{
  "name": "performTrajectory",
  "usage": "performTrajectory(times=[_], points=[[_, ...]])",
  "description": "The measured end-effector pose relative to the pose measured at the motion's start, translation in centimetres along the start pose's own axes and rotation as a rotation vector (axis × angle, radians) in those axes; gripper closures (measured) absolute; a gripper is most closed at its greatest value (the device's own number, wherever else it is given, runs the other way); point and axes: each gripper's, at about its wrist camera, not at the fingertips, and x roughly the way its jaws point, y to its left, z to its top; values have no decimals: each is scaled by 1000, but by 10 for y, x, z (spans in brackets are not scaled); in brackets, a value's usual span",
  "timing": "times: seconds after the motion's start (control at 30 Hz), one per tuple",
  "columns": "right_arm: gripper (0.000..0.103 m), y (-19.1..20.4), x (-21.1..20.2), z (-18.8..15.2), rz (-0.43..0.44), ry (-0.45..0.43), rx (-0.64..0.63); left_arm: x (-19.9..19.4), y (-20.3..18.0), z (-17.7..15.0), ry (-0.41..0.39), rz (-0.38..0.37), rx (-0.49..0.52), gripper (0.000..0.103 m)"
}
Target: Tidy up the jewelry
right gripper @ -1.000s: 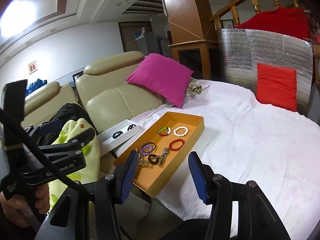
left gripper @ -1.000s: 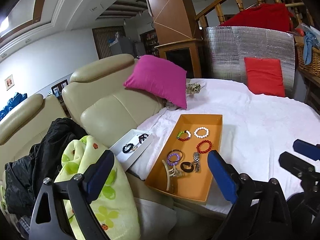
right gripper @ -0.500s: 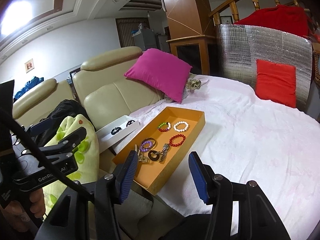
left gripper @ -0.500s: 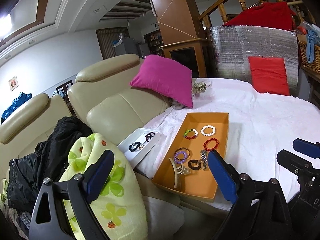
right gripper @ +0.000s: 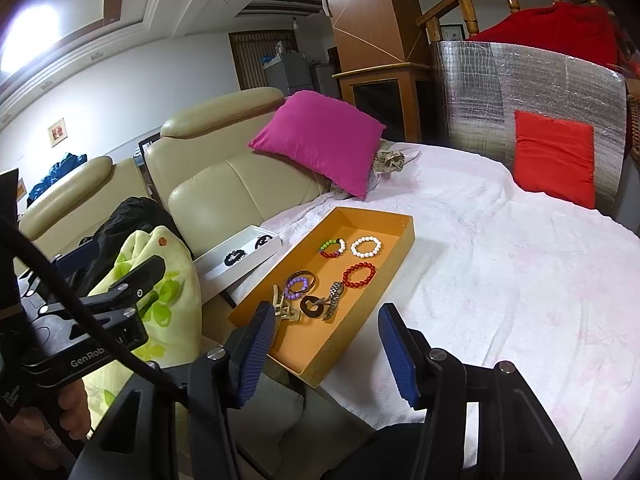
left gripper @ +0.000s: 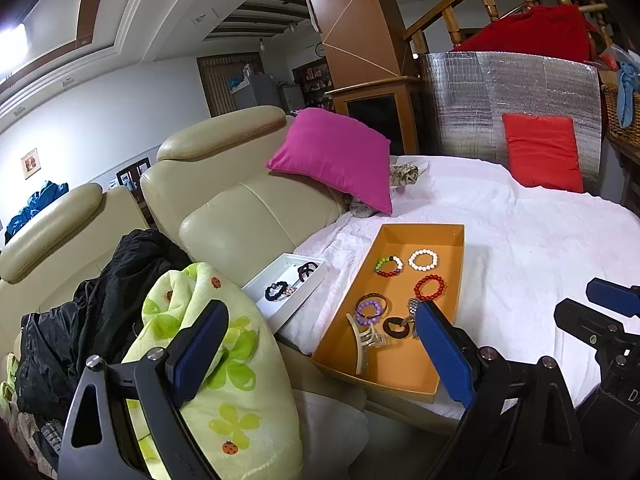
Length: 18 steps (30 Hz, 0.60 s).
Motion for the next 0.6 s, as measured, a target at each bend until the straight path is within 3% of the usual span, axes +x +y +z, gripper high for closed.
performTrajectory(times=[0.6], points=[[44, 7, 2, 1, 8, 1, -13, -2, 5, -2, 4, 2, -4, 8]])
